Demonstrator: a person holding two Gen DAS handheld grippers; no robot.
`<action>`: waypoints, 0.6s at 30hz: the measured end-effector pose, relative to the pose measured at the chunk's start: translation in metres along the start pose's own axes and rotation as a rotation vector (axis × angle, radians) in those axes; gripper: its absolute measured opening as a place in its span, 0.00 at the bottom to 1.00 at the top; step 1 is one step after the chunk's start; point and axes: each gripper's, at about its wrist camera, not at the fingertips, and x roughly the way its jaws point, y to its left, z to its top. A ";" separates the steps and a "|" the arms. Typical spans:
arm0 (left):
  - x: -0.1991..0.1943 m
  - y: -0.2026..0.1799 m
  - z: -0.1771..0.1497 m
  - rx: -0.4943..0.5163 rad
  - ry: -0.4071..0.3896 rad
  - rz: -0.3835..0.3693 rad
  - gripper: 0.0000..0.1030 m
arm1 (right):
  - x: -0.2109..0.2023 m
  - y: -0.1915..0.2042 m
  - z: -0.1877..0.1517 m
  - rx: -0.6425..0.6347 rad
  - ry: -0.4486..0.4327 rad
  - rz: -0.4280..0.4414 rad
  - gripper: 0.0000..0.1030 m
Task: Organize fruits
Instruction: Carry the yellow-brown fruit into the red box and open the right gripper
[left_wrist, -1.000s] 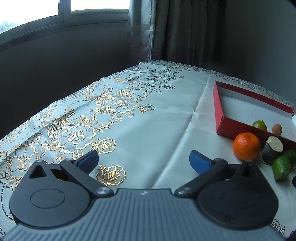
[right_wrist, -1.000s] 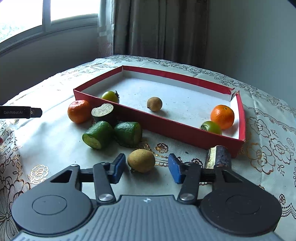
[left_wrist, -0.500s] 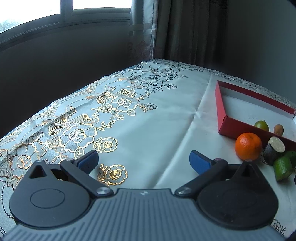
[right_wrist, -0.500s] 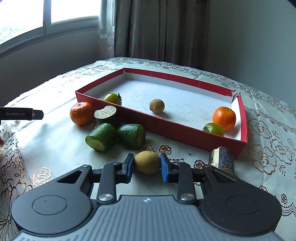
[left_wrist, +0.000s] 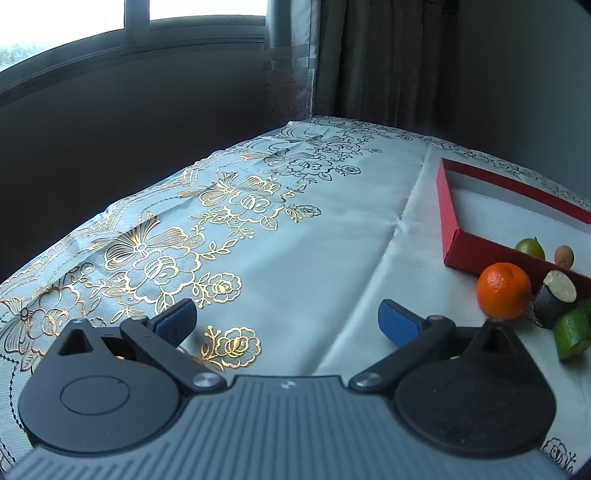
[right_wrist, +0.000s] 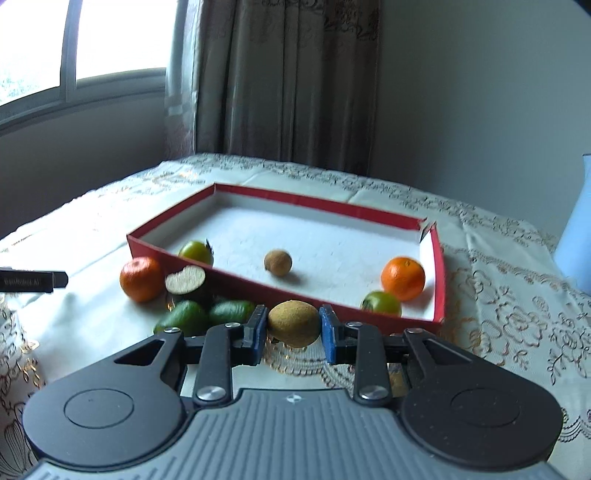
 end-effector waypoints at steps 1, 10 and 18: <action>0.000 0.000 0.000 0.000 0.000 0.002 1.00 | -0.001 0.000 0.002 0.000 -0.006 0.000 0.28; 0.000 0.000 0.000 0.000 0.001 0.009 1.00 | -0.005 -0.015 0.024 0.022 -0.049 -0.031 0.28; 0.000 0.001 0.000 -0.001 0.001 0.005 1.00 | 0.018 -0.036 0.040 0.066 -0.025 -0.054 0.28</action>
